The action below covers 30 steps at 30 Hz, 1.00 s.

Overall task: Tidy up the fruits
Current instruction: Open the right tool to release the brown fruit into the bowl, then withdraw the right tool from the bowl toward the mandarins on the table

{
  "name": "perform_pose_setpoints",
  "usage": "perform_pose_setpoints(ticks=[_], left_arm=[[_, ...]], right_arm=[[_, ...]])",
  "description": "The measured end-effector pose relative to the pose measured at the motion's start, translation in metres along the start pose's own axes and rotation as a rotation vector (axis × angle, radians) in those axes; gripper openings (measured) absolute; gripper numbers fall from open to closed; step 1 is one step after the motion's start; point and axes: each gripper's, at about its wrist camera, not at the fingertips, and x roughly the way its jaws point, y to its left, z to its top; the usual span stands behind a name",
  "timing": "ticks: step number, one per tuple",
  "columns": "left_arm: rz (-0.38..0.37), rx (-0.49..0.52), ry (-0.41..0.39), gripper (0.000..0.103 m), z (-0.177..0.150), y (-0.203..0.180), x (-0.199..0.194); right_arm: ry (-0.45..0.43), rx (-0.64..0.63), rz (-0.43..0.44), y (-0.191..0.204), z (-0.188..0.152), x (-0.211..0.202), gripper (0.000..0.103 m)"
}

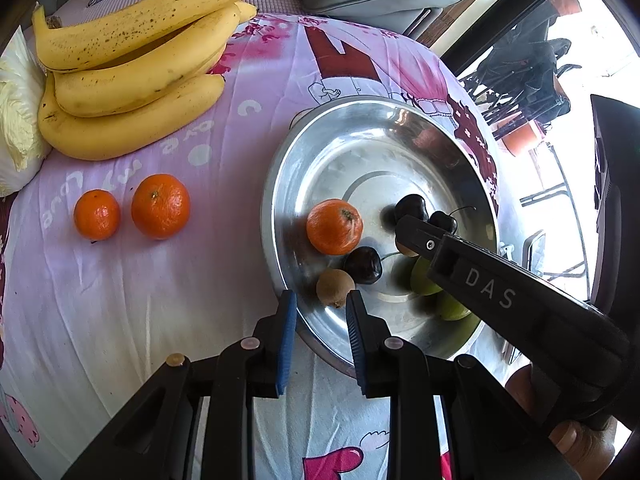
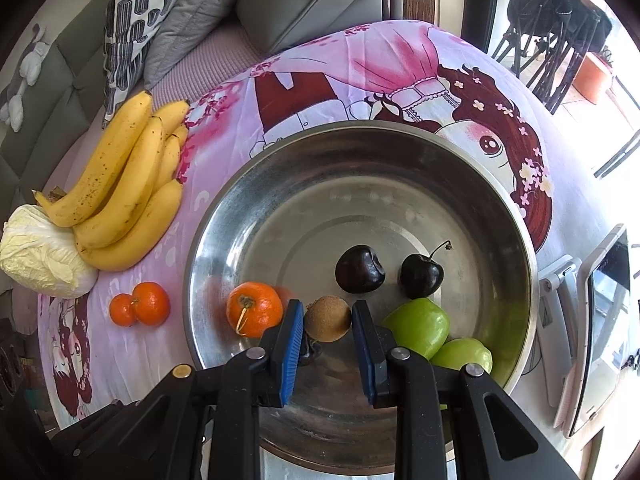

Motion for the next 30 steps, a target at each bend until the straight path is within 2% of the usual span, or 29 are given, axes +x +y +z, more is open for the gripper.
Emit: perform_pose_setpoints(ticks=[8,12,17,18,19,20,21,23,25,27,30], left_arm=[[0.039,-0.047,-0.001,0.026,0.001,0.013,-0.003],[0.059,-0.096,-0.01,0.026,0.002,0.027,-0.006],[0.118,-0.171,-0.012,0.026,0.004,0.051,-0.004],[0.127,-0.185,-0.012,0.028,0.004,0.055,-0.004],[0.133,-0.201,-0.012,0.03,0.005,0.06,-0.003],[0.14,-0.215,-0.01,0.039,0.004,0.064,-0.003],[0.148,-0.227,-0.009,0.048,0.004,0.067,-0.002],[0.162,-0.247,-0.007,0.055,0.004,0.072,-0.001],[0.178,-0.26,-0.002,0.057,0.004,0.076,0.0],[0.19,-0.272,0.002,0.068,0.003,0.079,0.001],[0.201,-0.282,0.002,0.071,0.001,0.081,0.002]], right_arm=[[-0.004,-0.009,-0.003,0.002,0.0,-0.004,0.029],[-0.005,-0.019,-0.006,0.002,0.001,-0.005,0.029],[0.003,-0.034,-0.013,0.004,0.001,-0.004,0.029],[0.008,-0.036,-0.016,0.004,0.002,-0.002,0.031],[0.013,-0.035,-0.018,0.004,0.002,-0.001,0.041],[0.016,-0.03,-0.018,0.003,0.002,0.0,0.056],[0.015,-0.027,-0.015,0.003,0.002,0.001,0.059],[0.011,-0.032,-0.019,0.004,0.002,0.0,0.06],[0.011,-0.035,-0.021,0.005,0.002,0.0,0.062],[0.013,-0.04,-0.018,0.006,0.001,0.0,0.064],[0.016,-0.051,-0.021,0.008,0.001,0.002,0.066]])
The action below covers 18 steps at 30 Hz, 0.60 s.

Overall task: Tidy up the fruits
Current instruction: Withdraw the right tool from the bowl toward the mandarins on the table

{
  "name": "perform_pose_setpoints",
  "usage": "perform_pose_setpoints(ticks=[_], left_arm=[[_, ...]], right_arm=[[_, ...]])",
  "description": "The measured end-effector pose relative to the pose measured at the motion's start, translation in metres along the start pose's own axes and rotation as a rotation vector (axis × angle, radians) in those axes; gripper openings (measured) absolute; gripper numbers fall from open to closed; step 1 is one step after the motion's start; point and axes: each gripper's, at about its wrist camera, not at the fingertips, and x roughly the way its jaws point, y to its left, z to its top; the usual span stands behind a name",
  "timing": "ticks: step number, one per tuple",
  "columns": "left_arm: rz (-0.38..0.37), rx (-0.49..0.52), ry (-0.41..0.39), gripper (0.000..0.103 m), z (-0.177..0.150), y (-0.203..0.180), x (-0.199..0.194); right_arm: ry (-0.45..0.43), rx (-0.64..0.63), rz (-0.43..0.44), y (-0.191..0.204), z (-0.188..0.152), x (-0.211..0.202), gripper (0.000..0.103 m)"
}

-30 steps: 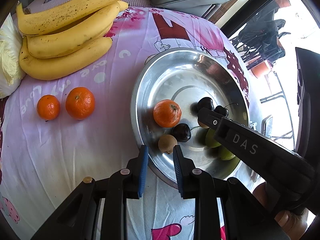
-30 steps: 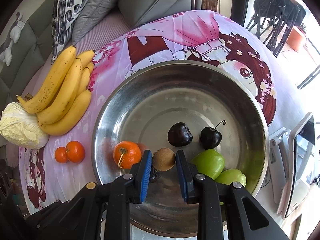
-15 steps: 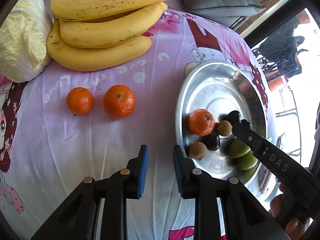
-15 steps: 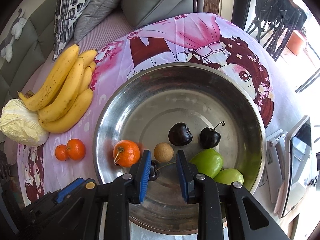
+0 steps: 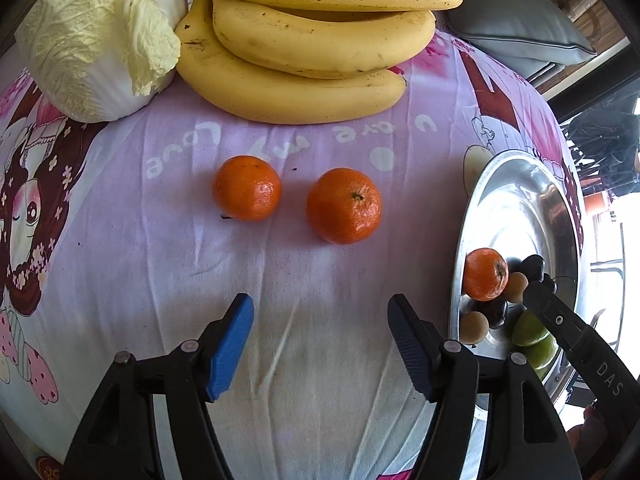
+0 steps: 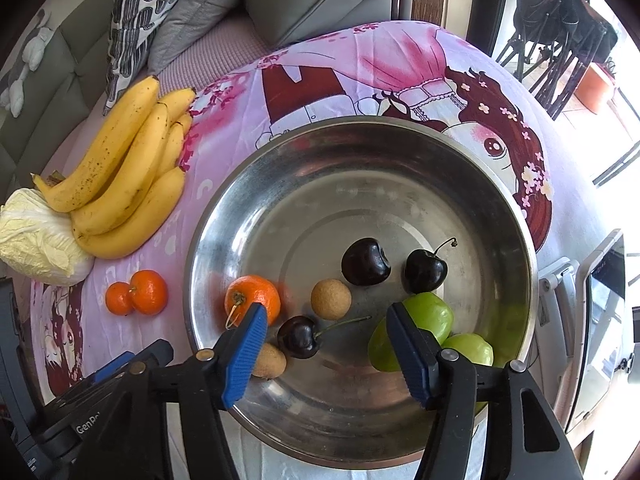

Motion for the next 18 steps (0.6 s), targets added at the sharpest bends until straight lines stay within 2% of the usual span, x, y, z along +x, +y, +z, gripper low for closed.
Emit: perform_pose_setpoints(ticks=[5,12,13,15,18], left_arm=[[0.008,-0.022,-0.013,0.079,-0.003,0.011,-0.004],[0.017,-0.04,-0.029,0.081,-0.004,0.022,-0.011],[0.018,-0.042,-0.03,0.082,-0.004,0.023,-0.011],[0.02,-0.048,-0.032,0.091,-0.004,0.025,-0.012],[0.027,-0.05,-0.035,0.092,-0.003,0.026,-0.015]], right_arm=[[0.001,-0.012,0.004,0.002,0.0,0.0,0.067],[-0.005,-0.027,0.009,0.005,0.0,-0.003,0.071],[-0.005,-0.03,0.011,0.005,0.0,-0.003,0.073],[-0.007,-0.033,0.013,0.006,0.0,-0.003,0.078],[-0.009,-0.038,0.018,0.008,-0.001,-0.002,0.086]])
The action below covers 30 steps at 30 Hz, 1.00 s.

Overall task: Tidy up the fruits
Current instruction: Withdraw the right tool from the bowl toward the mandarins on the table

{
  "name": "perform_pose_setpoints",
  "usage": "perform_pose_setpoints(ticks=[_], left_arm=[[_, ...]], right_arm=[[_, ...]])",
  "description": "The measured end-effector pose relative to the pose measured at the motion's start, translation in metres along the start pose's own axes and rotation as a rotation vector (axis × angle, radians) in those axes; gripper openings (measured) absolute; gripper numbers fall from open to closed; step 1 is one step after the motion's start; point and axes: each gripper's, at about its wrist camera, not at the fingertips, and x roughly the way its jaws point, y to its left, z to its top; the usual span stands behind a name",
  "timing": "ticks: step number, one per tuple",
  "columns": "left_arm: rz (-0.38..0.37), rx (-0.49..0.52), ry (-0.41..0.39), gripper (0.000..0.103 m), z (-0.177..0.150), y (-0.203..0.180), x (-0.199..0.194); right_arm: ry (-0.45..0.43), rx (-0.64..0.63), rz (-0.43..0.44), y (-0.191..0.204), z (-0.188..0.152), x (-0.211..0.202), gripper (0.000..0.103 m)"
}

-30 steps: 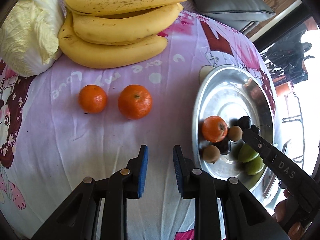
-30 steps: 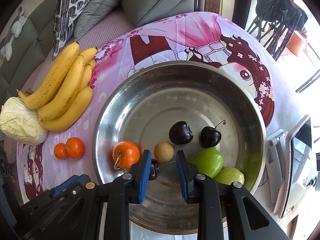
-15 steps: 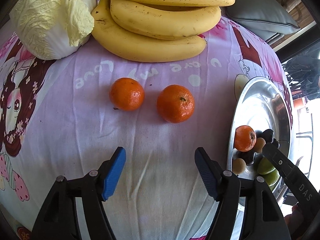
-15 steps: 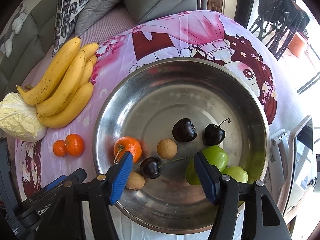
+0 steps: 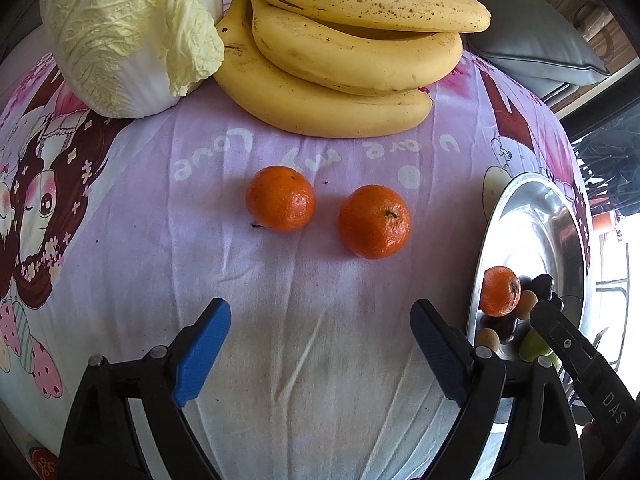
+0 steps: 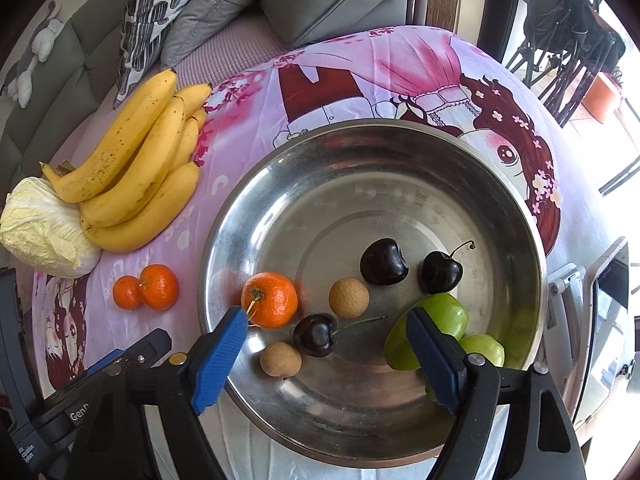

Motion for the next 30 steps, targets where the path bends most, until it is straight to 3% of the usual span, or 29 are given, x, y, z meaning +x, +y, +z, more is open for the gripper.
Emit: perform_pose_setpoints(ticks=[7,30], left_arm=[[0.007,-0.014,-0.005,0.092,0.001,0.008,-0.005],[0.01,-0.029,-0.01,0.092,0.002,0.017,-0.012]], right_arm=[[-0.02,-0.021,0.0,0.003,0.0,-0.001,0.103],[-0.017,-0.035,0.004,0.007,-0.002,0.001,0.103]])
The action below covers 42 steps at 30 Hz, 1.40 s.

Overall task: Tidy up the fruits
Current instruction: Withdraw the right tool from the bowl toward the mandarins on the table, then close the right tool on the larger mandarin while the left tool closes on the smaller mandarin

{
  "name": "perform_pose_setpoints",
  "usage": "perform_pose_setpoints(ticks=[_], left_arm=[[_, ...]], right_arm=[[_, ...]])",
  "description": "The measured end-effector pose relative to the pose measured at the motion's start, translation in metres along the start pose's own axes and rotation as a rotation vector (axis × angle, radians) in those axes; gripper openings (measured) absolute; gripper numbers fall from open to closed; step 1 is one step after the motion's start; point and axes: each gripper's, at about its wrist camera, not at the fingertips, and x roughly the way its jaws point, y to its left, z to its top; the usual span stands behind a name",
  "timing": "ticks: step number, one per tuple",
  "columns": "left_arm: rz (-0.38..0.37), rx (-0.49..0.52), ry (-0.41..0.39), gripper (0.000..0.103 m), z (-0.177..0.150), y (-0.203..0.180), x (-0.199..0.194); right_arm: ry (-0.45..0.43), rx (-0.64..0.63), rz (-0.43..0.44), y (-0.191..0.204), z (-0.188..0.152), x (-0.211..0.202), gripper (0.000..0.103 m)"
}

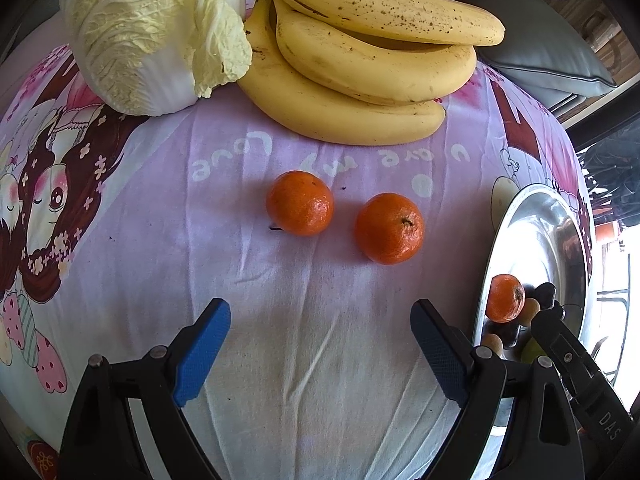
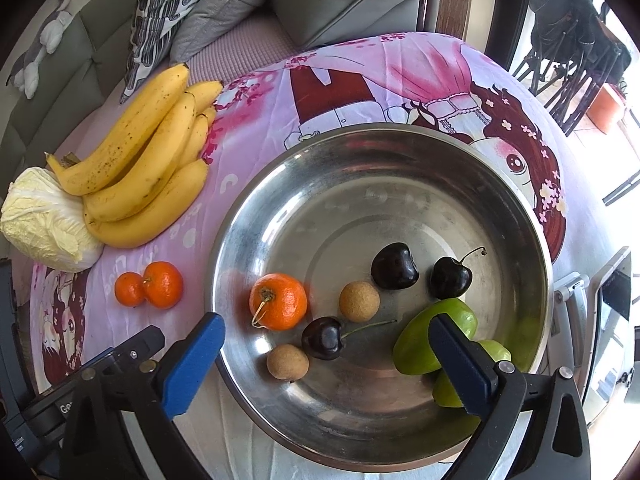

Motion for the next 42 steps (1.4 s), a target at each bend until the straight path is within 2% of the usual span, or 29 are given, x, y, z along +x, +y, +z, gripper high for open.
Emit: perform_pose_setpoints(ticks=[7,16,27,34,42], left_arm=[[-0.011,-0.029,-0.012,0.092,0.004,0.017,-0.008],[-0.025,-0.15,-0.05,0.092,0.012,0.064,-0.025],[0.012,-0.293,-0.081,0.092,0.013,0.12,-0.036],[0.022,-0.307,-0.103,0.092,0.013,0.138,-0.044],[0.015,-0.313,-0.139,0.092,0.014,0.135,-0.044]], right_arm=[[-0.008,-0.026,0.007,0.009,0.001,-0.002,0.103],[-0.029,-0.056,0.03,0.027,0.0,-0.007,0.103],[-0.023,-0.178,0.093,0.079,-0.011,-0.006,0.103],[-0.031,-0.263,0.146,0.11,-0.018,-0.004,0.103],[-0.065,-0.245,0.183,0.114,-0.007,0.005,0.103]])
